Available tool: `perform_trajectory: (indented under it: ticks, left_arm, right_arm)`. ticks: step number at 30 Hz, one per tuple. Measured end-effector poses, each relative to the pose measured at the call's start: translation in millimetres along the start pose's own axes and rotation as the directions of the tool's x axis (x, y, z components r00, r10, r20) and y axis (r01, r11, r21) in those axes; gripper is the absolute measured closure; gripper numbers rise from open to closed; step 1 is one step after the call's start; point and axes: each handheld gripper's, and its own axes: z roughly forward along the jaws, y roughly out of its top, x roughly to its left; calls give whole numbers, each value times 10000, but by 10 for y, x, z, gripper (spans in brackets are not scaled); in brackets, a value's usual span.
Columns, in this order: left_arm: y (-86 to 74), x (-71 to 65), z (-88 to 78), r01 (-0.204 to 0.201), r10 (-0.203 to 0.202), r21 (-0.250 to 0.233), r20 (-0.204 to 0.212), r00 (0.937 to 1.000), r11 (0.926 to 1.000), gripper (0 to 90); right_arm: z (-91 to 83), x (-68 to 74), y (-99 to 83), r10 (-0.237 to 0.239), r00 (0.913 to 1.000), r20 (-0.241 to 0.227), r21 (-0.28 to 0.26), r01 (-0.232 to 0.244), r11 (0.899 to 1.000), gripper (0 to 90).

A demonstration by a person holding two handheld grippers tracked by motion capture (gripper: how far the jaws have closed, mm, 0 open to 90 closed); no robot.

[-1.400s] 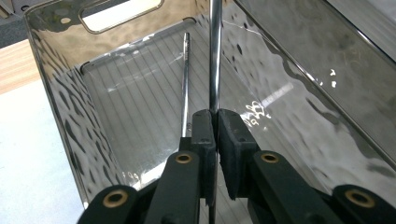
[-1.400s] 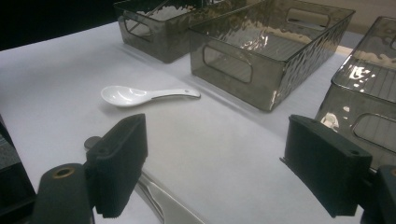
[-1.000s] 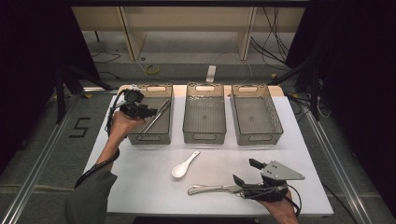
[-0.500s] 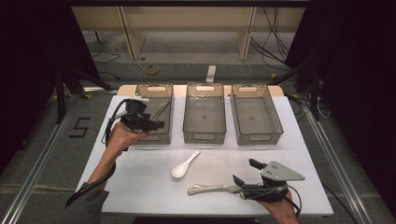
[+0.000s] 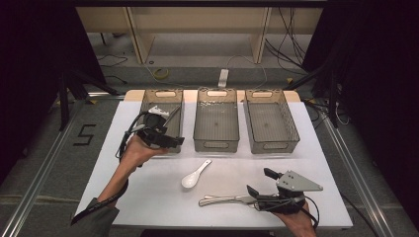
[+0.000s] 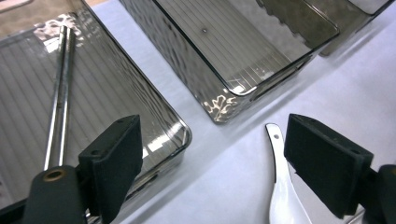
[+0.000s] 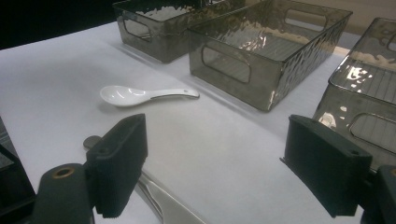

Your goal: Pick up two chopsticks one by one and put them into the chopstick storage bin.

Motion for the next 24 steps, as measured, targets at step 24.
perform_trajectory:
  ticks: [24]
  left_arm:
    - [-27, -281, 208, -455, 419, 643, 569, 9975, 9969, 157]
  right_arm:
    - [-16, -26, -3, 134, 9999, -17, -85, -134, 9999, 221]
